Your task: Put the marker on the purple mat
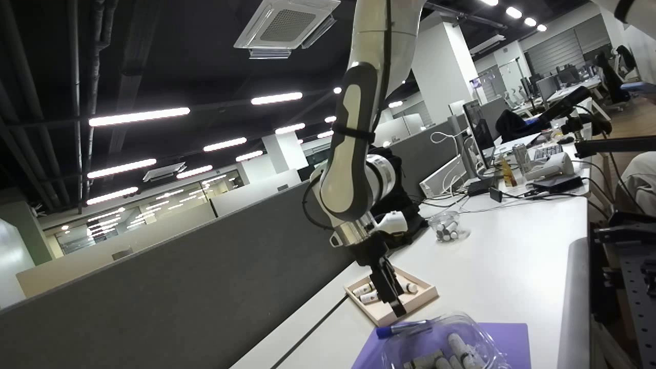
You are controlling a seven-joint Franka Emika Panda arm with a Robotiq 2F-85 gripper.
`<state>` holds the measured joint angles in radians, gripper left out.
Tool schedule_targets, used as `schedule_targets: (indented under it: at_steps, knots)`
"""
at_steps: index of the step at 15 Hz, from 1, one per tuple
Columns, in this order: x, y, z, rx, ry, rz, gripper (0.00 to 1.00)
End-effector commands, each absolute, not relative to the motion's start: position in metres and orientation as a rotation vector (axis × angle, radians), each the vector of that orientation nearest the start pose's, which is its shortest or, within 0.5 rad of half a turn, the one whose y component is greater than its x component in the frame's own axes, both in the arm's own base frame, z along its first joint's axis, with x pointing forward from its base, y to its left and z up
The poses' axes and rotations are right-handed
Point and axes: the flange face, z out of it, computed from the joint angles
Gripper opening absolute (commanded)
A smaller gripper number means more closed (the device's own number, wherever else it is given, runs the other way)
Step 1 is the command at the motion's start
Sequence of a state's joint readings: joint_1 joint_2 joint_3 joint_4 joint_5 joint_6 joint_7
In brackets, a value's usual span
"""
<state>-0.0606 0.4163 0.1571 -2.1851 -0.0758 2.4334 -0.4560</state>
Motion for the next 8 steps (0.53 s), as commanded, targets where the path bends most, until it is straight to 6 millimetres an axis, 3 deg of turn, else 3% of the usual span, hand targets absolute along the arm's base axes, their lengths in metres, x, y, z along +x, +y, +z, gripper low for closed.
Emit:
schedule_targets:
  at_steps: [1,5,8]
  knots:
    - [0.538,0.052,0.237,-2.976,-0.905,0.187,1.00]
    - [0.537,0.044,0.287,-3.052,-0.876,0.023,1.00]
    - [0.535,0.026,0.303,-3.057,-0.811,-0.003,1.00]
